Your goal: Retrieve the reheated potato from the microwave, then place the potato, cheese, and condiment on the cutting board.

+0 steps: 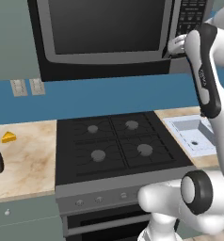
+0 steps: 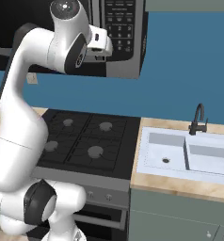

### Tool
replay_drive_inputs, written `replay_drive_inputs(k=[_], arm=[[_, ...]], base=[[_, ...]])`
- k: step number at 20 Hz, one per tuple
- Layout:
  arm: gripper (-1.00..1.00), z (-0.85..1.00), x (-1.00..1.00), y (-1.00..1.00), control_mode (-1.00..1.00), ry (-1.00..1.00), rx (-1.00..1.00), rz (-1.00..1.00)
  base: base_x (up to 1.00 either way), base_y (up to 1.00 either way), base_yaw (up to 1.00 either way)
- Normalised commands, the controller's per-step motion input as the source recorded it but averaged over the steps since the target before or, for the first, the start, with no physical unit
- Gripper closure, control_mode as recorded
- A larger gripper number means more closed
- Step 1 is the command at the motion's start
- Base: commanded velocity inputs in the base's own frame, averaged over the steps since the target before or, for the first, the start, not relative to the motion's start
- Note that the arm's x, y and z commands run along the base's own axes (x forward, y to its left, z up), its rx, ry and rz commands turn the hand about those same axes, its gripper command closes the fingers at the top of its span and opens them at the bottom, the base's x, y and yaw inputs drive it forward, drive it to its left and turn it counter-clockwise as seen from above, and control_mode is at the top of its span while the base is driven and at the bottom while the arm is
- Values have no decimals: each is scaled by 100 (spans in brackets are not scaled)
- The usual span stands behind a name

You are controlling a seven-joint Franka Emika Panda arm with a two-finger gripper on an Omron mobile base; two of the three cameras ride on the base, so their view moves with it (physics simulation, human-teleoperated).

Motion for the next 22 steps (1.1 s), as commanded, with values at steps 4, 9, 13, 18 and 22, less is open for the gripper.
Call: replay_drive_inputs(k=[4,9,13,18,22], arm=[[-100,3,23,0,-100,0,5,2],[-100,0,41,0,-100,0,0,0],[-100,0,54,0,-100,0,0,0],[-100,-1,59,0,-100,0,2,3],[-100,-4,53,0,-100,1,0,4]], base=[[0,0,0],[0,0,0],[0,0,0],[0,0,0],[0,0,0]])
